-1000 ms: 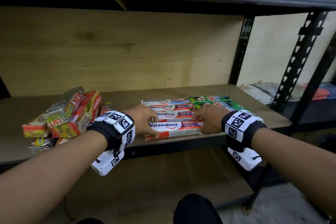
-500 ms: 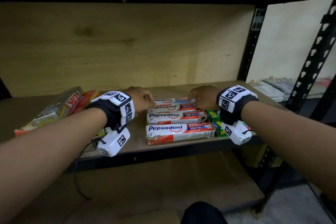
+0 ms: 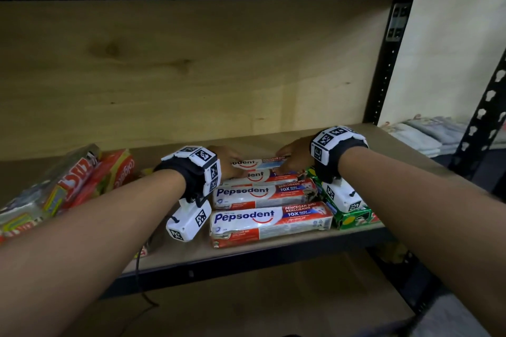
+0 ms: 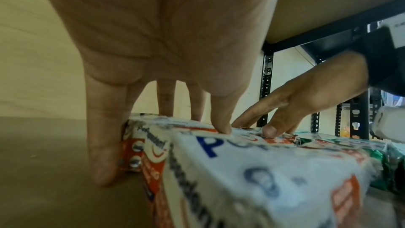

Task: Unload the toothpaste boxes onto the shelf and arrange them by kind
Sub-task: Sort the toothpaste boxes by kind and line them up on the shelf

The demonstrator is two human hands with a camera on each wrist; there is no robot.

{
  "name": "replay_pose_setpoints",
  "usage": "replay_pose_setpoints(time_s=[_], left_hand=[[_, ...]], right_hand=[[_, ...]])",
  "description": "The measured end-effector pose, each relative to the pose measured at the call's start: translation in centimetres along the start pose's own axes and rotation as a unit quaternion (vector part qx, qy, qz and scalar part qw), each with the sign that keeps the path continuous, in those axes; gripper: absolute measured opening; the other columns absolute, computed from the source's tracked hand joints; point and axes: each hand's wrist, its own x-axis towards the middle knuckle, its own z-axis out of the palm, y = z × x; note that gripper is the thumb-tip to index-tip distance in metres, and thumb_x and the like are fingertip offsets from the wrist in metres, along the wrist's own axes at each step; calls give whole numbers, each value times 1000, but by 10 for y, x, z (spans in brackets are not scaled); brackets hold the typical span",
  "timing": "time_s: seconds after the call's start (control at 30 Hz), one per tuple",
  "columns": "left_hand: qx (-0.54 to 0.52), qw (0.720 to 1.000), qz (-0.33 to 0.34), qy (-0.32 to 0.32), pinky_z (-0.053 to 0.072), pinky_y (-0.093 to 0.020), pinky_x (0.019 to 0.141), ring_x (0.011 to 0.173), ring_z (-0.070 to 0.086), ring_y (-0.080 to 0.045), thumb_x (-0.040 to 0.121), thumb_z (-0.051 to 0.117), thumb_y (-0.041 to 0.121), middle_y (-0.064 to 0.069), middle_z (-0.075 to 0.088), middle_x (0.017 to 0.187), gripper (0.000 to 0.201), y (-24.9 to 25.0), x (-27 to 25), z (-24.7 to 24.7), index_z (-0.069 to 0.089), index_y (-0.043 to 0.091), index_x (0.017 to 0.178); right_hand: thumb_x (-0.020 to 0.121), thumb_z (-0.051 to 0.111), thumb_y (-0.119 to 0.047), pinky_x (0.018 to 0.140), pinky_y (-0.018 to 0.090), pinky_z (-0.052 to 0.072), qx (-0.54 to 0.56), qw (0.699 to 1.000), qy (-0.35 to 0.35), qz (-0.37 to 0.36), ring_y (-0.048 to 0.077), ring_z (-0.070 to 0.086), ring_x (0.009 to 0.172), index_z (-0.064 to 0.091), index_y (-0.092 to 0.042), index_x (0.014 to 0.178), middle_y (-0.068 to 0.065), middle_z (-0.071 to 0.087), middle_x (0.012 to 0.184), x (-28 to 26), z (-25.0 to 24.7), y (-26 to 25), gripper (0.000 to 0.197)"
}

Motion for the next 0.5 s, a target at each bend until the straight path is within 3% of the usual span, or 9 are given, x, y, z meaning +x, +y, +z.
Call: replay_pose_setpoints(time_s=[0.07,0.17,0.3,0.43,0.5], left_hand=[[-19,1000,5,1,40,-28,106,126,51,-17,84,66,53,4,52,142,59,-5,3,1,54,29,136],[-25,999,19,-5,41,-24,103,124,54,-15,84,66,53,5,55,139,55,-6,0,-1,57,31,134],[-25,999,28,-10,39,-20,99,124,53,-13,84,66,52,7,55,139,55,-7,-3,-4,56,32,134],[-30,999,36,-5,34,-14,90,123,53,-12,86,67,48,8,56,137,52,-7,-6,-5,57,32,134],[-27,999,45,-8,34,-14,90,122,53,-10,86,66,49,10,56,137,52,-7,-8,-6,56,33,134]], right_hand=[[95,46,-58,109,34,34,-16,1000,-10,1,25,40,136,36,-23,150,3,38,153,0,-2,-5,66],[89,45,-68,107,36,37,-23,1000,-18,0,25,46,131,46,-23,144,2,47,146,-1,-4,-9,70],[75,51,-80,107,41,39,-23,1000,-5,-3,23,48,129,49,-33,140,-4,47,145,2,-4,-8,81],[64,55,-84,103,41,44,-15,1000,-8,-7,20,56,117,57,-35,132,-8,56,133,2,-3,-6,84],[52,54,-88,99,39,47,-17,1000,-13,-13,17,61,108,62,-35,124,-9,62,125,7,-2,-4,89]])
